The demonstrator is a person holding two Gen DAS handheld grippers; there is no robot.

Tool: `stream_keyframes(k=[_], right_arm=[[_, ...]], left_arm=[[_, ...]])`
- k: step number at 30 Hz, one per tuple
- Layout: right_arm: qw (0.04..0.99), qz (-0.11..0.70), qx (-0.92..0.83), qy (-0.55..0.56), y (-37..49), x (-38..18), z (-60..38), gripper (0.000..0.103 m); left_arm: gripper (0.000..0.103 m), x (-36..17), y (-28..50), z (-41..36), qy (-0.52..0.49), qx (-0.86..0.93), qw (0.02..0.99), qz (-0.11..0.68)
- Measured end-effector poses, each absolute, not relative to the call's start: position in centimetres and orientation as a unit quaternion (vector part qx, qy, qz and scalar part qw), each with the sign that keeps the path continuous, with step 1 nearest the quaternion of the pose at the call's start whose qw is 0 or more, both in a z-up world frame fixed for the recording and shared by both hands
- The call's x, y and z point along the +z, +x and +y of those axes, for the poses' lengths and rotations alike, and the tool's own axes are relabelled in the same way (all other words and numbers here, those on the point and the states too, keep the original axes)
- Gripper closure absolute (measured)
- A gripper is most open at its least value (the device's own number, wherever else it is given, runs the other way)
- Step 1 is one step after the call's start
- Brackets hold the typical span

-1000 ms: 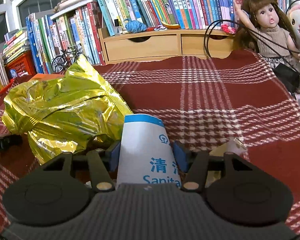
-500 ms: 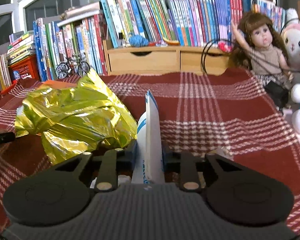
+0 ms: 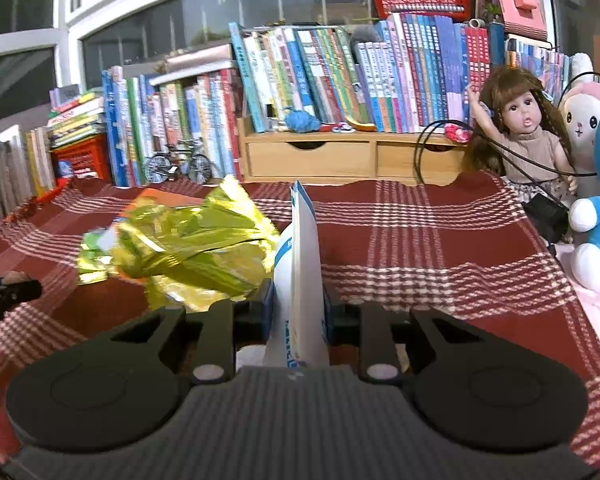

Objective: Collect trash
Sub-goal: 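Carry the scrap and wipes packet down into the black bin and open both tools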

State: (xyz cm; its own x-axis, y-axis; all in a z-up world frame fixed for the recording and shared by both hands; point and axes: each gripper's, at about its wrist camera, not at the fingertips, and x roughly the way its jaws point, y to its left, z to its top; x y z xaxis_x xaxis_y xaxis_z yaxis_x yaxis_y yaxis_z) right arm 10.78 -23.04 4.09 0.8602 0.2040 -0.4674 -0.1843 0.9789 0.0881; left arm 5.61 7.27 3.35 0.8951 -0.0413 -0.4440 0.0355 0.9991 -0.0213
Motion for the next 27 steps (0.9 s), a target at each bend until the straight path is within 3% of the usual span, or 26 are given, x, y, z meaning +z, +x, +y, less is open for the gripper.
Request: stream_keyframes(k=[27], right_arm=[[0.937, 0.269, 0.221, 0.04, -0.9, 3.2, -19.5, 0.074]], left_arm=[[0.083, 4.0, -7.0, 2.6, 0.028, -0.132, 0.967, 0.217]])
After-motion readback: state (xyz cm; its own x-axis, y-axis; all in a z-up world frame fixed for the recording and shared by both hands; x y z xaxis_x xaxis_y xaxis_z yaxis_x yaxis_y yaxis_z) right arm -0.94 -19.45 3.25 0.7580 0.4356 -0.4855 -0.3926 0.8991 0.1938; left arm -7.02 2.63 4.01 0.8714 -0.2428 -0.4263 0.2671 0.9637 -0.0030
